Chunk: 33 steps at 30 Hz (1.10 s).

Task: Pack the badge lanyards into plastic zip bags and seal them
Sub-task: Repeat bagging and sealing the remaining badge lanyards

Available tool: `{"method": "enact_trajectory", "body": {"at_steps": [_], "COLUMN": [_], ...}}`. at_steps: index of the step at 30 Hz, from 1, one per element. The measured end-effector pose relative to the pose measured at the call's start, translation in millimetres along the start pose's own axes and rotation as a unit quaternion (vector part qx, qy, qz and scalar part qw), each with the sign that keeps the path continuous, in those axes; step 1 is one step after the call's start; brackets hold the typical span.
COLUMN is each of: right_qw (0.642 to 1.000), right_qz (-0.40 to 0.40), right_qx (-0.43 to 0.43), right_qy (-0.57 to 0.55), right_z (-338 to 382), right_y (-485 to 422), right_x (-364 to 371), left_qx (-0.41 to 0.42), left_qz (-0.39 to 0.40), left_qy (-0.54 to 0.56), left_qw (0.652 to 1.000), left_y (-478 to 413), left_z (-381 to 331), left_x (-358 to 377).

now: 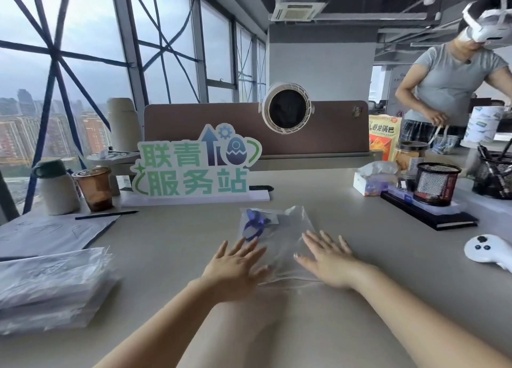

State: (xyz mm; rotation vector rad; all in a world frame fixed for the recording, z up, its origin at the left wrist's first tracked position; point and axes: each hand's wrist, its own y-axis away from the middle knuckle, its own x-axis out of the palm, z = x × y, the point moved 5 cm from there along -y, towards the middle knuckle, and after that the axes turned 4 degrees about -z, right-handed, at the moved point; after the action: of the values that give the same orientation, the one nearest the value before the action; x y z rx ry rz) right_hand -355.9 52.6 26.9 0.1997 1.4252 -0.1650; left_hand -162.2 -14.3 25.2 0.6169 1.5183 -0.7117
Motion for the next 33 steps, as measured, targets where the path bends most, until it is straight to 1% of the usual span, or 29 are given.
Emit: {"method": "enact_trajectory", "body": {"at_steps": [1,2,5,6,9,10,11,13,14,15,16,18,19,20,22,23,24,25,27,28,29,30,32,33], "right_qw": [1.0,1.0,0.997,0.998,1.0,1.0,1.0,0.997,0.996,0.996,0.997,1.0,1.0,1.0,0.999,0.997,0.998,0.999,0.998,0.994,0.992,0.994,0.999,0.998], "right_qz": [-0.019,-0.018,0.058,0.058,-0.007,-0.015,-0.004,0.052,0.07,0.072,0.058,0.002,-0.019,-0.02,0.033,0.059,0.061,0.039,-0.057,-0.102,-0.119,-0.099,0.007,0.043], "right_qx": [-0.004,-0.013,-0.024,-0.02,-0.015,-0.021,-0.03,-0.036,-0.03,-0.022,-0.013,-0.004,-0.01,-0.02,-0.03,-0.027,-0.025,-0.025,-0.03,-0.036,-0.044,-0.052,-0.049,-0.043], "right_qy": [-0.005,-0.005,0.035,0.034,-0.006,-0.01,-0.003,0.035,0.047,0.048,0.041,0.016,0.009,0.011,0.03,0.032,0.023,0.008,-0.017,-0.018,-0.013,-0.004,0.023,0.032], "right_z": [1,2,3,1,-1,0,2,2,0,-2,-3,-4,-3,-1,-2,-4,-6,-8,-11,-11,-11,-11,-12,-15], "right_y": [-5,-9,-15,-18,-36,-41,-44,-48,-50,-55,-62,-79,-87,-92,-98,-99,-101,-105,-120,-127,-134,-139,-145,-146], "right_x": [-6,-5,18,18,-3,-7,-3,13,17,14,7,-10,-14,-12,7,15,15,8,-15,-25,-28,-23,3,13], "left_qx": [-0.004,-0.005,-0.019,-0.025,-0.027,-0.026,-0.025,-0.028,-0.032,-0.035,-0.034,-0.03,-0.032,-0.034,-0.035,-0.033,-0.032,-0.032,-0.038,-0.043,-0.047,-0.05,-0.057,-0.061], "left_qz": [-0.018,-0.015,0.059,0.048,-0.044,-0.048,-0.032,0.033,0.049,0.044,0.024,-0.028,-0.039,-0.03,0.028,0.043,0.028,-0.013,-0.12,-0.151,-0.149,-0.116,-0.009,0.022], "left_qy": [0.007,0.009,-0.004,0.003,0.026,0.03,0.025,0.004,0.004,0.011,0.018,0.027,0.03,0.027,0.007,0.004,0.012,0.023,0.028,0.023,0.017,0.013,0.013,0.021], "left_qw": [1.0,1.0,0.998,0.999,0.998,0.998,0.999,0.999,0.998,0.998,0.999,0.999,0.998,0.999,0.999,0.999,0.999,0.999,0.992,0.987,0.988,0.992,0.998,0.998], "left_y": [-7,-11,-15,-18,-38,-46,-52,-58,-59,-62,-68,-84,-92,-98,-105,-106,-108,-113,-127,-135,-142,-148,-152,-153], "left_z": [3,5,4,6,12,14,14,12,12,13,15,19,21,22,23,23,24,25,30,33,36,38,39,40], "left_x": [-4,-3,18,17,-4,-7,-3,15,21,21,18,5,2,3,18,22,19,10,-13,-20,-19,-11,17,26]}}
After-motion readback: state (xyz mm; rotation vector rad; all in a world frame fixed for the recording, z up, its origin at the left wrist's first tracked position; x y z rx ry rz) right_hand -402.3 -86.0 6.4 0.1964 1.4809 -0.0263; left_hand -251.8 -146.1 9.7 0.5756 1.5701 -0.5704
